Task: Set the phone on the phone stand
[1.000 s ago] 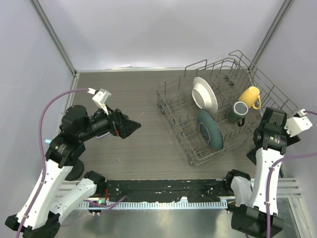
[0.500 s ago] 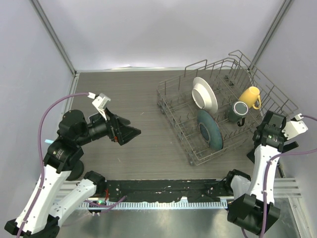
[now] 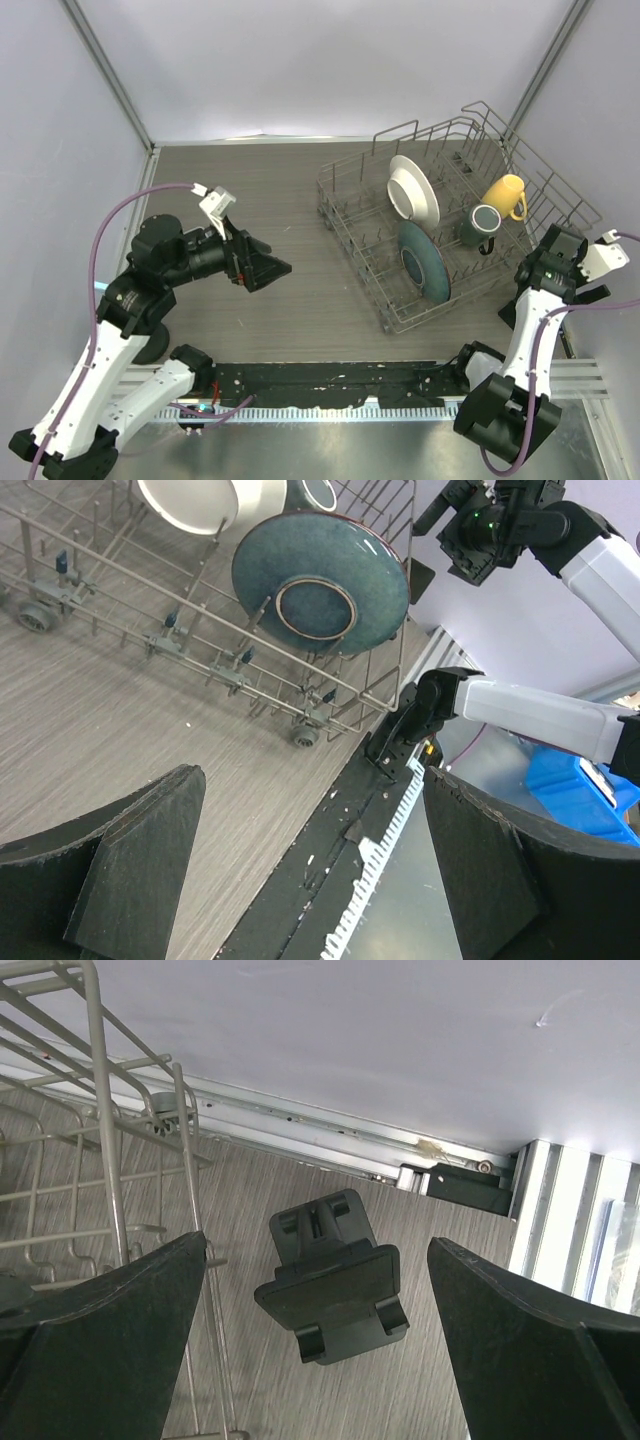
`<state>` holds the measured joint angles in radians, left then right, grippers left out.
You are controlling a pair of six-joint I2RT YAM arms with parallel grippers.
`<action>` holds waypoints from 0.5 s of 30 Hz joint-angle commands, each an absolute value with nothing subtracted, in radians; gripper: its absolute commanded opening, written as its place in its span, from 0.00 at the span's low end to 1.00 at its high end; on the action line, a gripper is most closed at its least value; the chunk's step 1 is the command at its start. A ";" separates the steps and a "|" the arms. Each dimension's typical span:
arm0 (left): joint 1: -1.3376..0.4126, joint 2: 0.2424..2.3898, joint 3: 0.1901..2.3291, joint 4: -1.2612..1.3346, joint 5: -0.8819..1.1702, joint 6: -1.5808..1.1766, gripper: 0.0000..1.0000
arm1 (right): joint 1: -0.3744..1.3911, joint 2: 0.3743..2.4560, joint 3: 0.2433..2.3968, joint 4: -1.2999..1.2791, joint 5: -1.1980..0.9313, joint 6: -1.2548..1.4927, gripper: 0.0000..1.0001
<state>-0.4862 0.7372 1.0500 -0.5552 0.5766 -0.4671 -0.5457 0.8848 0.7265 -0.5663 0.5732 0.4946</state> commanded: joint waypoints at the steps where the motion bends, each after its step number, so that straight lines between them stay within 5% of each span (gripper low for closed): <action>1: -0.495 0.746 1.071 -0.506 0.615 -0.472 0.95 | -0.534 0.877 0.683 -0.506 0.425 0.462 0.99; 15: -0.503 0.753 1.078 -0.512 0.627 -0.476 0.95 | -0.554 0.850 0.747 -0.646 0.462 0.656 0.95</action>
